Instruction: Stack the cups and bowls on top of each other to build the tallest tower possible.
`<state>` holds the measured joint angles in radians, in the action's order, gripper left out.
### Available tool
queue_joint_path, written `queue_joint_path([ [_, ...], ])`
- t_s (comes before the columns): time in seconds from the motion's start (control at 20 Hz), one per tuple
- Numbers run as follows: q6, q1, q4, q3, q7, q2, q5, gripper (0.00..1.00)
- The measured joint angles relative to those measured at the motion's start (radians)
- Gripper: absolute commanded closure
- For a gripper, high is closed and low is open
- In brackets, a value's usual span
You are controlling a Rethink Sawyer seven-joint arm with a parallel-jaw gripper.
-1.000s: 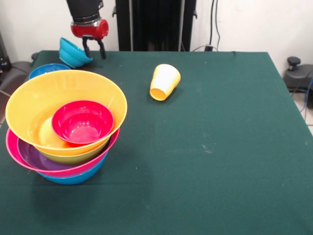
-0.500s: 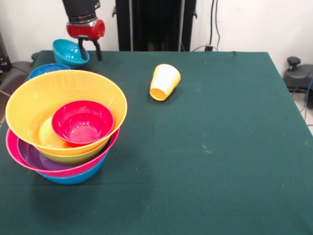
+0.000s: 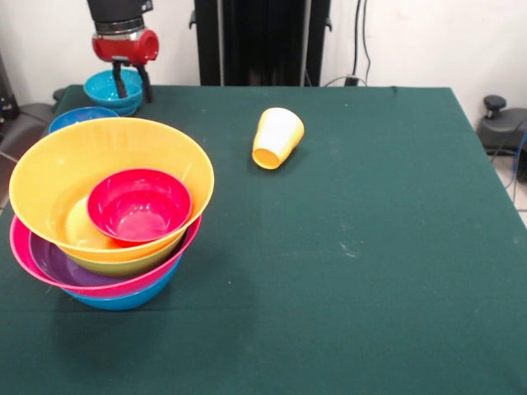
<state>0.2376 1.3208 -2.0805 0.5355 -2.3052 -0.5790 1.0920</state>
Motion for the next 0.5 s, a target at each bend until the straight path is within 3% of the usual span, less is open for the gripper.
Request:
queue_joint_path([
  [0.15,0.0,0.008,0.008,0.003,0.001,0.003,0.0,0.0],
  [0.2,0.0,0.015,0.013,0.002,0.001,0.009,0.0,1.0],
  [0.5,0.001,0.021,0.014,0.003,0.003,0.01,0.0,1.0],
])
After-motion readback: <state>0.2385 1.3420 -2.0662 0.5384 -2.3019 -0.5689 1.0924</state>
